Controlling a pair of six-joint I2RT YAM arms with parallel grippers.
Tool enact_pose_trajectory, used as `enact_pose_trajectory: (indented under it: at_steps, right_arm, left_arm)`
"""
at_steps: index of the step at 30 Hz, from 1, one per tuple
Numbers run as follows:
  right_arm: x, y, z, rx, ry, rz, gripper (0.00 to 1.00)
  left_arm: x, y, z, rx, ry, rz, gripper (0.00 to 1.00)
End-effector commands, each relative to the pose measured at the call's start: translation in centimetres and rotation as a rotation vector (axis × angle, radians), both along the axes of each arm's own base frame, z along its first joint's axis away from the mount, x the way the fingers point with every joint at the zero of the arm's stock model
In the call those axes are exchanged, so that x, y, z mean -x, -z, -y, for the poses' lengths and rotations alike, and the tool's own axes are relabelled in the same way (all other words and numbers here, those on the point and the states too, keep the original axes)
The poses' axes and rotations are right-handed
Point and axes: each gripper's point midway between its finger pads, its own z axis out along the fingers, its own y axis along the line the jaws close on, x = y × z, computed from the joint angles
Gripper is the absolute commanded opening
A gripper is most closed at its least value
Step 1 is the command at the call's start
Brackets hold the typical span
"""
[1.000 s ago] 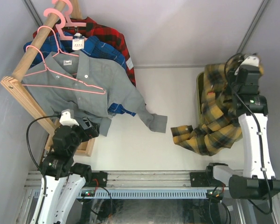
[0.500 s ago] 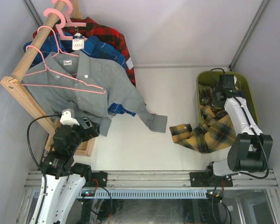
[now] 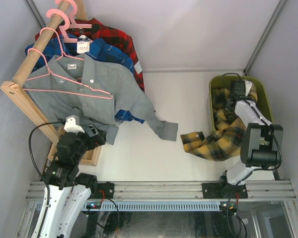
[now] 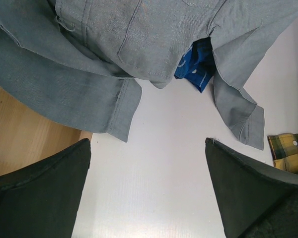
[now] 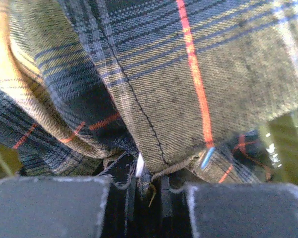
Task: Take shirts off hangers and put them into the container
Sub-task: Place the shirt in the bin.
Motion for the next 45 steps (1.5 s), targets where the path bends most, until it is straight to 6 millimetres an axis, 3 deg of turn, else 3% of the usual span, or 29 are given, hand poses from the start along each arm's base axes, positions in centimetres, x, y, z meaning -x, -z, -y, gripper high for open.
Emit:
enact_pose_trajectory:
  at_steps: [1,4,6,9,11,15,18,20,22,26,31,35,39,45]
  right_arm:
    - [0.7,0.5,-1.4,-0.098,0.008,0.009,0.16]
    - [1.0,-4.1,-0.9,-0.086,-0.005,0.098,0.58]
    - [1.3,-8.6,-0.8,-0.075,-0.033,0.181,0.71]
    - [2.7,-14.5,-1.7,-0.075,-0.099,0.303,0.82]
    - [4.0,-16.9,-2.5,-0.083,-0.133,0.355,0.87]
    - [7.4,-18.4,-5.5,-0.176,-0.218,0.368,0.90]
    - [9.3,-18.1,-11.9,-0.283,-0.406,0.365,0.87]
    - [10.8,-16.3,-15.6,-0.279,-0.477,0.324,0.88]
    - [12.2,-14.4,-18.0,-0.246,-0.487,0.278,0.87]
    - [14.4,-10.7,-20.6,-0.160,-0.453,0.211,0.87]
    - [15.3,-5.4,-25.6,-0.147,-0.580,0.072,0.86]
    - [15.8,-0.2,-27.3,-0.114,-0.634,-0.116,0.85]
    - [16.4,4.5,-26.9,-0.067,-0.638,-0.257,0.86]
    - [17.1,8.9,-26.7,-0.170,-0.623,-0.351,0.82]
  left_arm:
    - [-0.6,0.0,-0.4,-0.017,-0.013,0.025,1.00]
    - [-0.7,0.2,-0.2,-0.016,-0.004,0.017,1.00]
    - [-0.7,0.4,0.0,-0.018,0.004,0.005,1.00]
    - [-0.8,0.4,0.0,-0.018,0.007,0.000,1.00]
    - [-0.8,0.4,0.0,-0.018,0.008,0.001,1.00]
    - [-0.8,0.4,0.1,-0.017,0.010,0.000,1.00]
    - [-0.8,0.5,0.0,-0.018,0.007,0.001,1.00]
    - [-0.8,0.5,0.1,-0.017,0.009,0.000,1.00]
    - [-0.8,0.4,0.1,-0.018,0.012,0.001,1.00]
    - [-0.7,0.3,-0.1,-0.018,0.004,0.008,1.00]
    - [-0.7,0.3,0.0,-0.016,0.010,0.007,1.00]
    - [-0.7,0.3,0.0,-0.016,0.010,0.007,1.00]
    - [-0.6,0.2,-0.1,-0.016,0.001,0.016,1.00]
    - [-0.7,0.4,0.0,-0.015,0.008,0.005,1.00]
